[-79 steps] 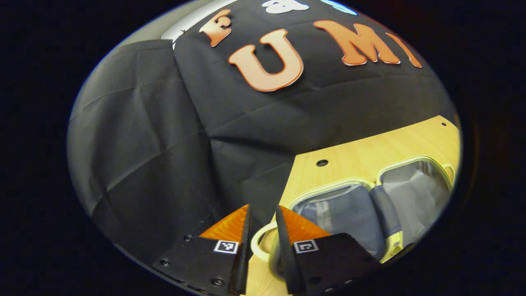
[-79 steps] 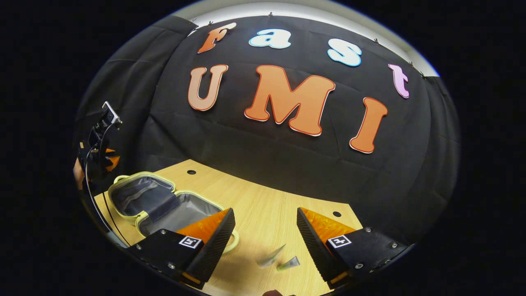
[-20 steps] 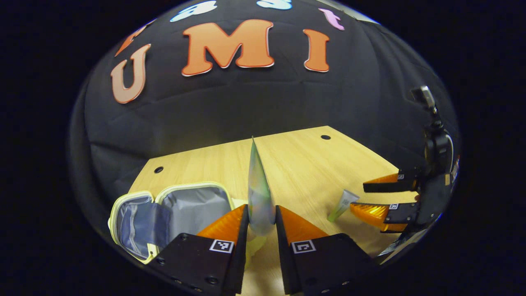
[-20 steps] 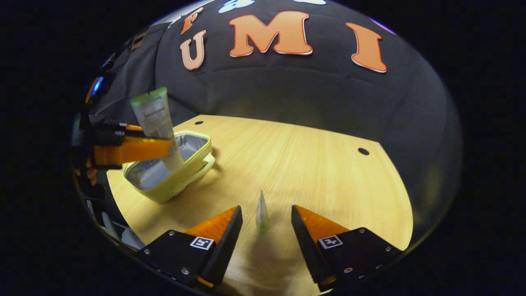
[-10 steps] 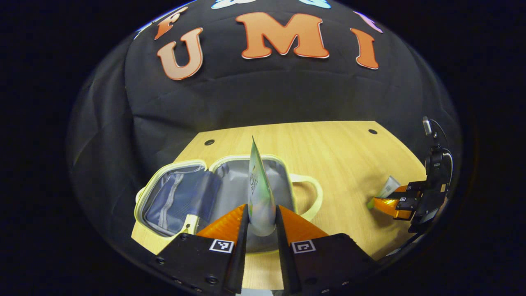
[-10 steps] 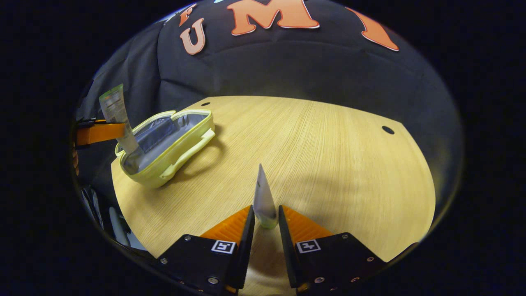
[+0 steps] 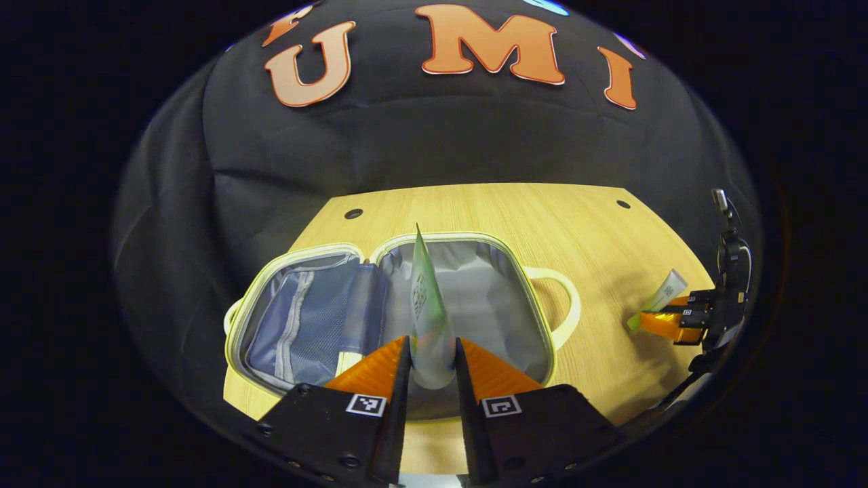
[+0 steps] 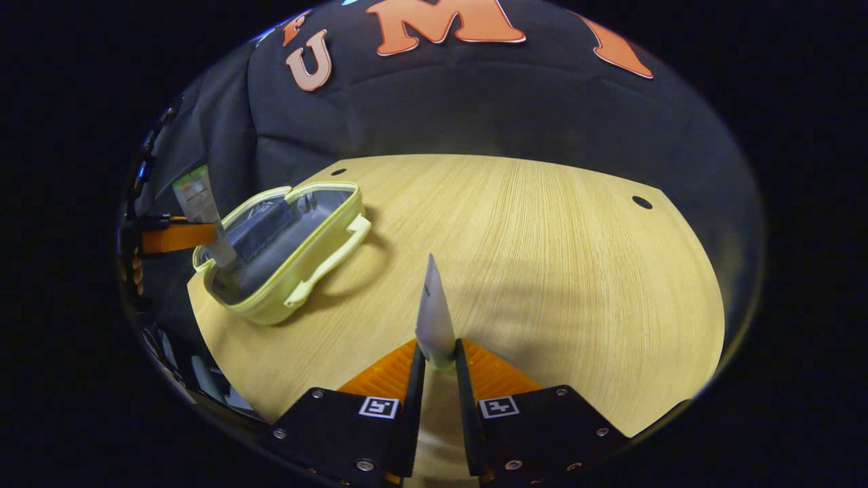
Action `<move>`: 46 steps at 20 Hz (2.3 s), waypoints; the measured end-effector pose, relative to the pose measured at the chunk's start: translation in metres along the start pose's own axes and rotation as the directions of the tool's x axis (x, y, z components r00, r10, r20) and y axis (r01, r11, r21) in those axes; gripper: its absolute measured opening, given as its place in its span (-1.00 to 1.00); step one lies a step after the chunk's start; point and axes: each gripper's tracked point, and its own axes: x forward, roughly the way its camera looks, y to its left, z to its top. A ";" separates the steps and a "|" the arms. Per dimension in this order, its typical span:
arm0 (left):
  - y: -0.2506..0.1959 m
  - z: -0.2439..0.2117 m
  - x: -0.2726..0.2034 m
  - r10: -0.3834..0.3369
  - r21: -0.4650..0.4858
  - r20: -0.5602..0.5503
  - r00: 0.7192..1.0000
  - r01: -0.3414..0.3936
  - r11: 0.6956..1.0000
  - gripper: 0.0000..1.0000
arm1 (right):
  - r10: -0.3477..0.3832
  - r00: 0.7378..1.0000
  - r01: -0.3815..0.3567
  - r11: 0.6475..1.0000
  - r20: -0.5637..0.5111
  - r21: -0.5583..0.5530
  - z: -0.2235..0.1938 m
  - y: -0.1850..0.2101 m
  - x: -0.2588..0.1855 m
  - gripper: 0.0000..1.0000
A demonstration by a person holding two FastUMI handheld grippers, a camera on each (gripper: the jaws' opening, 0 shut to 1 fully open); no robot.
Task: First open the suitcase, pack the skin care products into it, and then close the suitcase.
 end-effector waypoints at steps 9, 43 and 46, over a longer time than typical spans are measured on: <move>0.015 -0.019 0.036 -0.206 0.027 -0.135 0.969 0.212 0.977 -0.26 | -0.004 0.998 0.003 1.000 0.059 0.004 0.059 0.086 -0.018 -0.41; 0.206 0.044 -0.004 0.017 -0.252 0.107 0.994 0.011 0.968 0.88 | 0.057 0.938 -0.018 0.993 -0.341 0.116 0.053 0.200 0.098 -0.42; 0.259 0.027 -0.023 0.093 -0.313 0.085 0.992 -0.062 0.948 0.90 | 0.057 0.935 -0.005 0.989 -0.349 0.148 0.055 0.204 0.102 -0.34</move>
